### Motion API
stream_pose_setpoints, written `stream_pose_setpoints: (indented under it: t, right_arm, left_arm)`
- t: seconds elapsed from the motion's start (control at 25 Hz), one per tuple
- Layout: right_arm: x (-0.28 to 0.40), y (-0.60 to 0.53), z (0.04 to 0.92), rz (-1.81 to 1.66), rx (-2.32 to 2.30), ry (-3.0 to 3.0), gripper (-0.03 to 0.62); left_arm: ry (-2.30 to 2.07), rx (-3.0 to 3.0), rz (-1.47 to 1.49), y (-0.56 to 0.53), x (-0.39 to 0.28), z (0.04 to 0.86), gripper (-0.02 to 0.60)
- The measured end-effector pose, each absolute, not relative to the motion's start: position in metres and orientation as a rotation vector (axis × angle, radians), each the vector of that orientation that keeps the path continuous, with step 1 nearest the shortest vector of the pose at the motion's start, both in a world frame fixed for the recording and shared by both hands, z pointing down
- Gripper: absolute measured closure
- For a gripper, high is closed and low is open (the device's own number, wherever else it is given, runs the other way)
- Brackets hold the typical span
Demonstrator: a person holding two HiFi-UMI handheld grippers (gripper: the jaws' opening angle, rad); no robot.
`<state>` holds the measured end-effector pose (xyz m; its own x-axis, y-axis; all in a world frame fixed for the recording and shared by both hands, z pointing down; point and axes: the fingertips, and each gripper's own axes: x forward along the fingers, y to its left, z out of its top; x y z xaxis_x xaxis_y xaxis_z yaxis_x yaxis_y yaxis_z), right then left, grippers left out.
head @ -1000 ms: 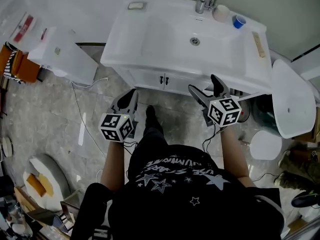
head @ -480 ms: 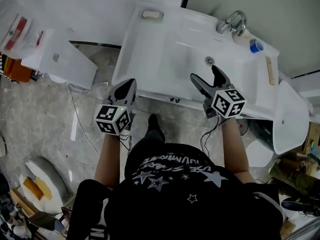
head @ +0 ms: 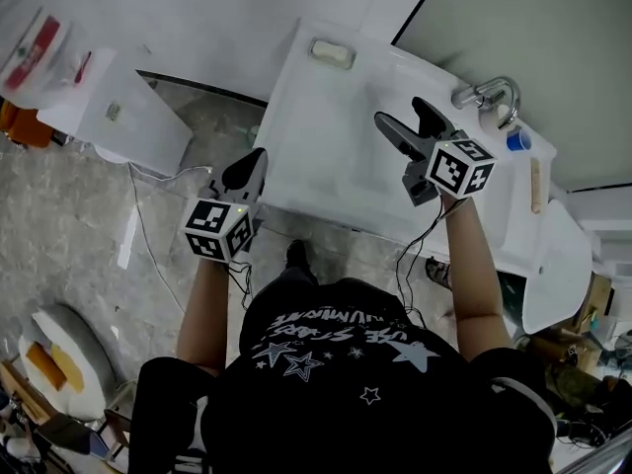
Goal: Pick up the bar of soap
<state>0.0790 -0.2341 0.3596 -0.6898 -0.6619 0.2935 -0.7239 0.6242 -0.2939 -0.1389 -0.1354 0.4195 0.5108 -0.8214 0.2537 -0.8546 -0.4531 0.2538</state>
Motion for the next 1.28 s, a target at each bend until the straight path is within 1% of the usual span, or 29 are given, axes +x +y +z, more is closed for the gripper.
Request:
stream_pose_setpoints:
  t: [0.32, 0.52, 0.76, 0.84, 0.92, 1.16, 1.28]
  right_arm:
    - [0.044, -0.305, 0.34, 0.62, 0.906, -2.714, 0.134]
    - [0.027, -0.348, 0.341, 0.518, 0.778, -2.686, 0.137]
    - [0.012, -0.384, 0.37, 0.311, 0.615, -2.597, 0.178]
    - [0.005, -0.396, 0.389, 0.215, 0.571, -2.547, 0.209]
    - [-0.002, -0.405, 0.411, 0.137, 0.531, -2.493, 0.212]
    - [-0.017, -0.433, 0.462, 0.016, 0.515, -2.384, 0.244]
    - [-0.019, -0.443, 0.481, -0.016, 0.519, -2.347, 0.281]
  left_arm:
    - [-1.458, 2.39, 0.133, -0.163, -0.151, 0.41, 0.572]
    - [-1.531, 2.33, 0.111, -0.18, -0.159, 0.407, 0.572]
    - [-1.595, 2.292, 0.108, -0.211, -0.156, 0.401, 0.572]
    - [-1.609, 2.281, 0.117, -0.221, -0.155, 0.402, 0.571]
    - [-1.616, 2.262, 0.123, -0.228, -0.155, 0.406, 0.572]
    - [-1.606, 2.225, 0.167, -0.238, -0.153, 0.426, 0.572]
    - [-1.593, 2.208, 0.187, -0.238, -0.152, 0.436, 0.572]
